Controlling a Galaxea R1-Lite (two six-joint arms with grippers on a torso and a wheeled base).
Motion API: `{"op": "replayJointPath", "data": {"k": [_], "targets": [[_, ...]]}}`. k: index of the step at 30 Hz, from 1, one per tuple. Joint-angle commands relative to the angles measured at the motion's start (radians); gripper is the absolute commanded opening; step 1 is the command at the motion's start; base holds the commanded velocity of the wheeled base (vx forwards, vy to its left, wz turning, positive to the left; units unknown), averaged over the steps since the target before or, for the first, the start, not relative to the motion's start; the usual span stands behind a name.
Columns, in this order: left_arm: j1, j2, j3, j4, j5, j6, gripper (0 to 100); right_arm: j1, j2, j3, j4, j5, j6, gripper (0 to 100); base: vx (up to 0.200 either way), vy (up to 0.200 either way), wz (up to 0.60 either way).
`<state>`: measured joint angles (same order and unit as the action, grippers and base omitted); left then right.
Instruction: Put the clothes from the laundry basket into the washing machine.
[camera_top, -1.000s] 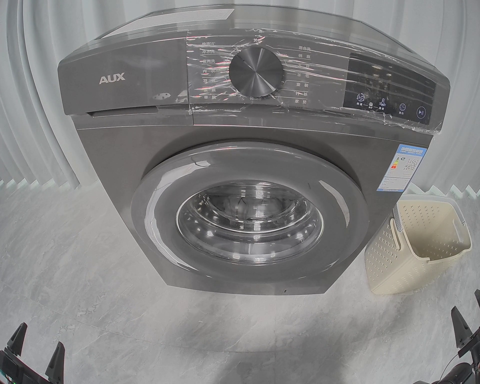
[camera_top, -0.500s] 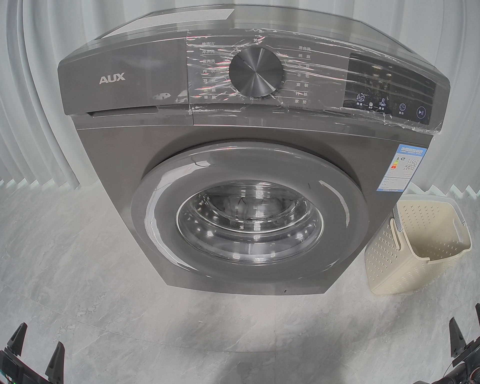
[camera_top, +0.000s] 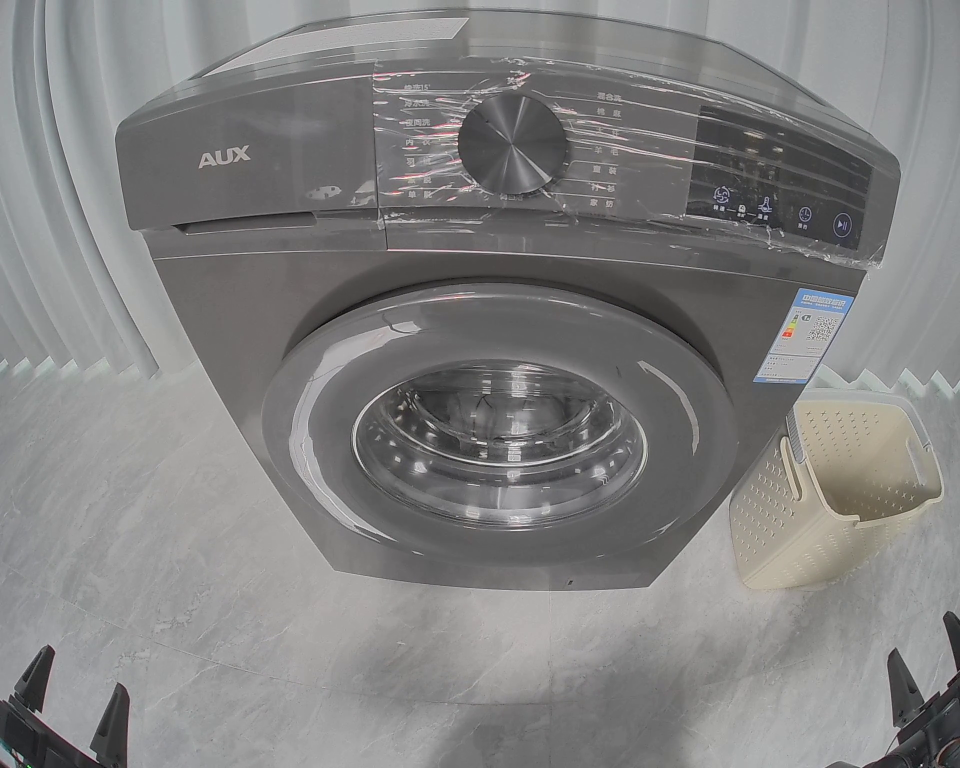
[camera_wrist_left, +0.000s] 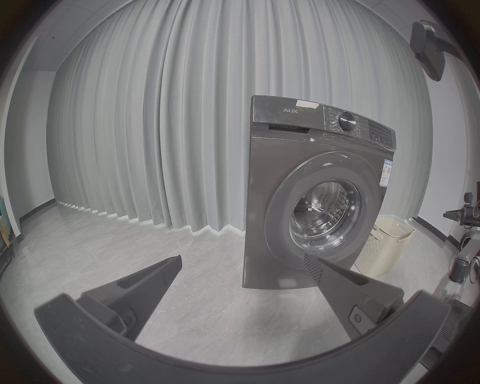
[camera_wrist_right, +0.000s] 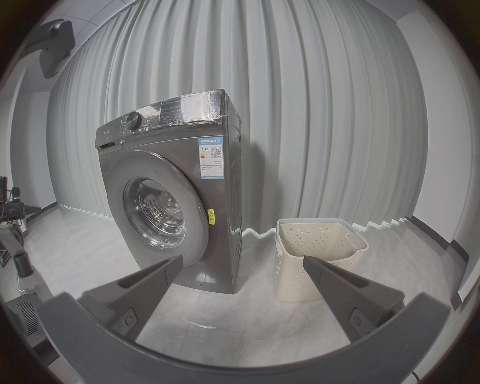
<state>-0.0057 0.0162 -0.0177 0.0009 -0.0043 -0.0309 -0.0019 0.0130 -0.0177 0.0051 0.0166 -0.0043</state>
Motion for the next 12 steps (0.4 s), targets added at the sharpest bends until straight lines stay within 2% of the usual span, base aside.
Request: {"op": "replayJointPath", "data": {"k": [1,12], "targets": [[0.0,-0.013,0.015,0.001,0.0,0.0,100,-0.001,-0.013,0.016,0.006,0.005,-0.003,100,0.0,0.0,0.0],[0.0,-0.013,0.015,0.001,0.0,0.005,100,-0.001,-0.011,0.018,-0.001,-0.001,0.001,100,0.0,0.0,0.0]]}}
